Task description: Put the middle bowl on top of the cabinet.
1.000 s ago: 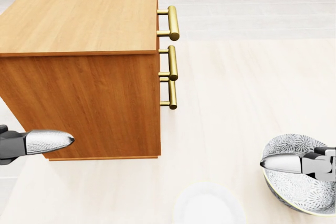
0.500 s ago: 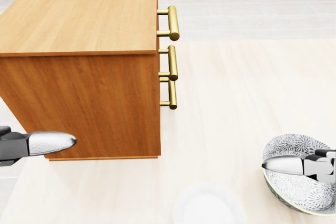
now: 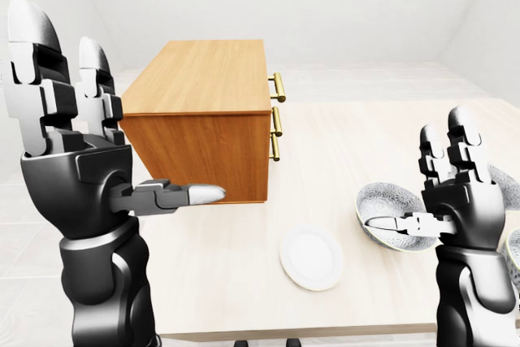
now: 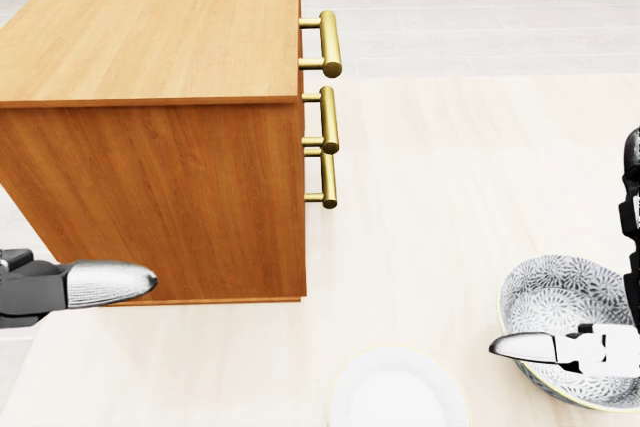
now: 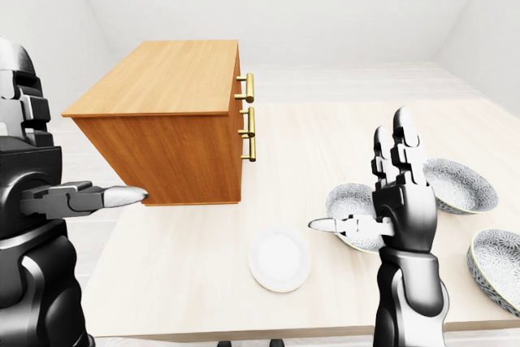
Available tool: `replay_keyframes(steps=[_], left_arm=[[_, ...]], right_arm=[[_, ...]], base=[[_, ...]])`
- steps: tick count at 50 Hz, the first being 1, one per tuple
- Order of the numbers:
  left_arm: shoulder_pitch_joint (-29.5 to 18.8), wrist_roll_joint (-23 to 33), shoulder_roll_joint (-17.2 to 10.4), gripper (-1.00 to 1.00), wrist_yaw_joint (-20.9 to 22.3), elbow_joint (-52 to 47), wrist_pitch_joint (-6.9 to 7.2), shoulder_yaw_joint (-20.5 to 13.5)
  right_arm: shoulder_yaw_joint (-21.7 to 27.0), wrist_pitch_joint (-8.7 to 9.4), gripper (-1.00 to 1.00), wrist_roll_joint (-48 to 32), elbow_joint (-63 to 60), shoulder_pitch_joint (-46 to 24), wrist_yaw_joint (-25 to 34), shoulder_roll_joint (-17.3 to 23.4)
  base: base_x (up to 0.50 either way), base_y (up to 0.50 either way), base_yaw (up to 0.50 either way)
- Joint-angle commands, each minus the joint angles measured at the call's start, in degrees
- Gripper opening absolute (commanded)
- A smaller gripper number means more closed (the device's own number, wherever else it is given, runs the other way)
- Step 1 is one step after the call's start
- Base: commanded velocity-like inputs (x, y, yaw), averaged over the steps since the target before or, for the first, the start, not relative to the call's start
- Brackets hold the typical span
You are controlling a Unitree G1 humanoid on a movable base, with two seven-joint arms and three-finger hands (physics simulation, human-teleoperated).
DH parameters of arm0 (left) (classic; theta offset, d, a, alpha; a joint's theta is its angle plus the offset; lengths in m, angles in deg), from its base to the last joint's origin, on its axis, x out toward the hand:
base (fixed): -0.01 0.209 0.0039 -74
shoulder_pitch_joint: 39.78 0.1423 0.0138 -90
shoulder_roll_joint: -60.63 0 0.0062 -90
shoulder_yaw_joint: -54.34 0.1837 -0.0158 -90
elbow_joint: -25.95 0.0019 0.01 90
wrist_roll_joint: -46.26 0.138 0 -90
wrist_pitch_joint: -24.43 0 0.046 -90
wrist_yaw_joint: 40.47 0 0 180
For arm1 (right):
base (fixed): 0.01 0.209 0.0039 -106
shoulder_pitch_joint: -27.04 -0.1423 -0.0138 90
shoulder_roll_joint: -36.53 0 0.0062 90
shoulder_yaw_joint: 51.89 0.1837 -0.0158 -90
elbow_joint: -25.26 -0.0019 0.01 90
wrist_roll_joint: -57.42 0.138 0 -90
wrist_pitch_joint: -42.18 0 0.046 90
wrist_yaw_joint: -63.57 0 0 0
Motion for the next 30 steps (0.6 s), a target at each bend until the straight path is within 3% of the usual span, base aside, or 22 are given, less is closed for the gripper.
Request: replay_keyframes(steps=[1, 8, 30], left_arm=[[0.39, 0.2, 0.64, 1.0, 0.14, 1.67, 0.0, 0.7], [-0.09, 0.31, 1.19, 1.0, -0.51, 1.86, 0.0, 2.18], [0.31, -0.11, 0.73, 1.0, -0.18, 2.4, 0.0, 0.71]], right_arm=[[0.55, 0.0, 1.0, -1.96, 1.45, 2.94, 2.52, -1.48], [1.65, 0.0, 1.0, -3.05, 1.63, 3.6, 3.9, -1.59], [2.61, 0.0, 1.0, -3.92, 2.71, 4.22, 4.96, -2.52]], base=[[0.0, 0.0, 0.0], [0.0, 0.0, 0.0], [0.0, 0.0, 0.0]])
